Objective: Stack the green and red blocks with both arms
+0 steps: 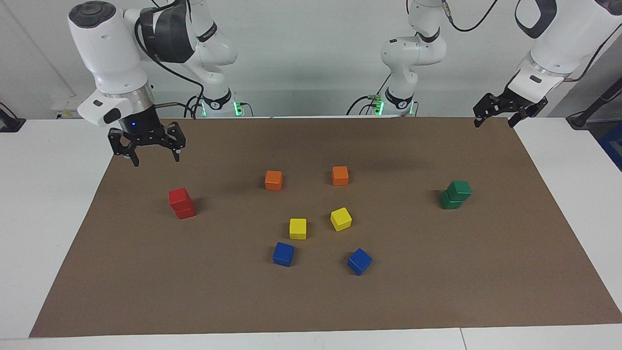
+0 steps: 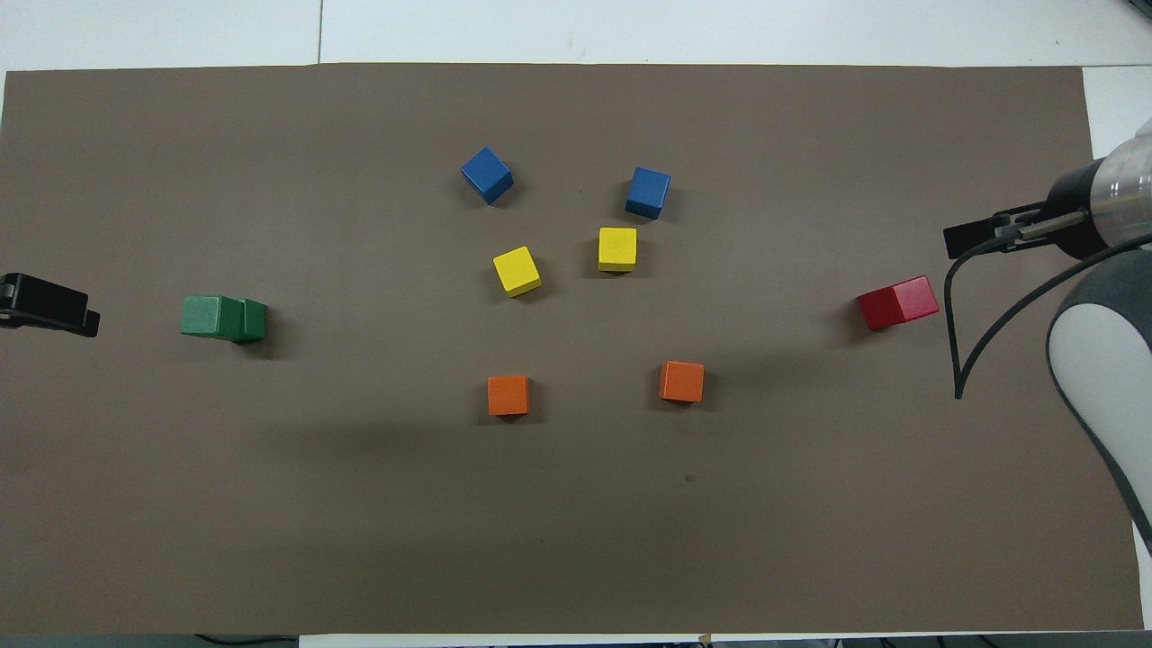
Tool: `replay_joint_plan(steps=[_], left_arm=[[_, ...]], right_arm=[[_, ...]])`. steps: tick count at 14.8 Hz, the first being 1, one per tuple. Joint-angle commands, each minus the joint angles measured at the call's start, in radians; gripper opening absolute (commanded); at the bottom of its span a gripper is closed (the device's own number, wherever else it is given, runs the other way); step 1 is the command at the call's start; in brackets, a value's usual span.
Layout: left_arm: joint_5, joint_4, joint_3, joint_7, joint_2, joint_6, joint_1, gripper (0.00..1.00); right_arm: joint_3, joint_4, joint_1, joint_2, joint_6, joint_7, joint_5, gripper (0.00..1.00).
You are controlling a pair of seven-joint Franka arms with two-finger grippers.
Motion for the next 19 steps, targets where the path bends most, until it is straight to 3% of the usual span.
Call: replay_joint_plan(steps=[1, 4, 8, 13, 19], left_arm=[[-0.011, -0.036, 0.009, -0.005, -0.029, 0.024, -0.006, 1.0], [-0.011, -0.036, 0.007, -0.005, -0.029, 0.024, -0.007, 1.0], [-0.011, -0.036, 0.007, -0.005, -0.029, 0.024, -0.006, 1.0], [-0.011, -0.036, 0.007, -0.004, -0.029, 0.024, -0.006, 1.0], [-0.011, -0.036, 0.007, -0.005, -0.029, 0.024, -0.007, 1.0]], right_arm=[[0.0, 0.04, -0.013, -0.005, -0.046, 0.03, 0.066, 1.0], [-0.005, 0.106, -0.016, -0.012, -0.179, 0.047, 0.068, 1.0], [-0.016, 0.111, -0.004, -0.033, -0.261, 0.048, 0.055, 1.0], [-0.109, 0.114, 0.078, -0.035, -0.289, 0.066, 0.052, 1.0], [-0.112, 0.085, 0.067, -0.047, -0.327, 0.076, 0.054, 1.0]])
